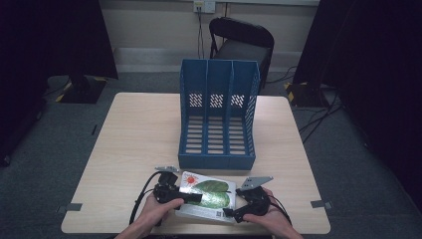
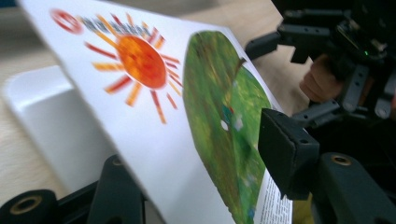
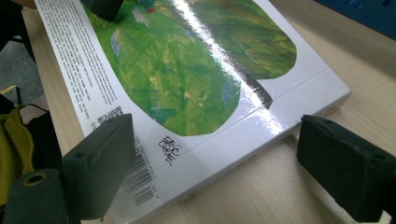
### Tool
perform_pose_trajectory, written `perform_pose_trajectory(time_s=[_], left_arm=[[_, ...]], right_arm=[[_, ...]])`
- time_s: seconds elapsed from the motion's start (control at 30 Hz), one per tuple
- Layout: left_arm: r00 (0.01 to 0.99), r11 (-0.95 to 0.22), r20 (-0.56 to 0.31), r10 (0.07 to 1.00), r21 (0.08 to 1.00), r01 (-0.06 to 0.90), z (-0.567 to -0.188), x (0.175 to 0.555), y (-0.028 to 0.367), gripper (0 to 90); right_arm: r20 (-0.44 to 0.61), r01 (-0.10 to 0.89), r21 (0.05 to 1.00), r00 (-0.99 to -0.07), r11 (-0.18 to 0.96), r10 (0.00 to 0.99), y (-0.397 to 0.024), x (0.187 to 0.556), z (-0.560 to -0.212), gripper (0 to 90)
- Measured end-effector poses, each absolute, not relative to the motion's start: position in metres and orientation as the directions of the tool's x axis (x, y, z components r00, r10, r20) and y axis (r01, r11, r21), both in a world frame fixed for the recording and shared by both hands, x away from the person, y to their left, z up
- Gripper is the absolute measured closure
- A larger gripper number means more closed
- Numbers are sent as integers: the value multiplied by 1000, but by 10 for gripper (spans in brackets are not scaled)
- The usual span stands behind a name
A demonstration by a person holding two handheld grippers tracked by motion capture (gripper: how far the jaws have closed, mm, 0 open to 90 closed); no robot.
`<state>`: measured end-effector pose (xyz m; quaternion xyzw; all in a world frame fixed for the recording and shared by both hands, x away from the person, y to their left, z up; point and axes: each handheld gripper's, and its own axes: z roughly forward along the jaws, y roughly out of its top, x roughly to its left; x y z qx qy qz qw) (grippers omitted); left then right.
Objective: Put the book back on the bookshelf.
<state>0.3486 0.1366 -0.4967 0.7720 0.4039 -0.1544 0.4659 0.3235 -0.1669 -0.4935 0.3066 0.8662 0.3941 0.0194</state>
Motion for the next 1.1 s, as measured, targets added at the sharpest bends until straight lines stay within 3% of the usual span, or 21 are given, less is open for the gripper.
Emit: perform_pose_trajectory(time_s=[0.33, 0.43, 0.47, 0.53, 0.7, 1.0, 1.1], left_arm=[[644, -258, -616, 454, 600, 757, -498, 349, 131, 484], [662, -287, -602, 447, 605, 743, -497, 349, 131, 533], [668, -295, -602, 437, 606, 739, -497, 349, 131, 600], [691, -307, -588, 420, 625, 718, -494, 348, 132, 643], [714, -326, -558, 422, 642, 694, -492, 346, 131, 665], [791, -369, -445, 420, 712, 597, -484, 337, 128, 666], [837, -402, -368, 404, 751, 524, -477, 330, 125, 666]], right_arm=[[210, 515, 701, -810, 494, 547, -166, 324, -493, 104], [200, 510, 701, -812, 499, 549, -166, 324, -494, 108], [195, 510, 698, -811, 503, 552, -165, 323, -494, 122], [211, 524, 690, -806, 500, 553, -167, 324, -493, 133], [202, 531, 693, -792, 488, 576, -171, 326, -491, 133], [229, 560, 697, -766, 448, 601, -180, 331, -490, 133], [238, 565, 692, -766, 450, 596, -178, 332, -491, 124]])
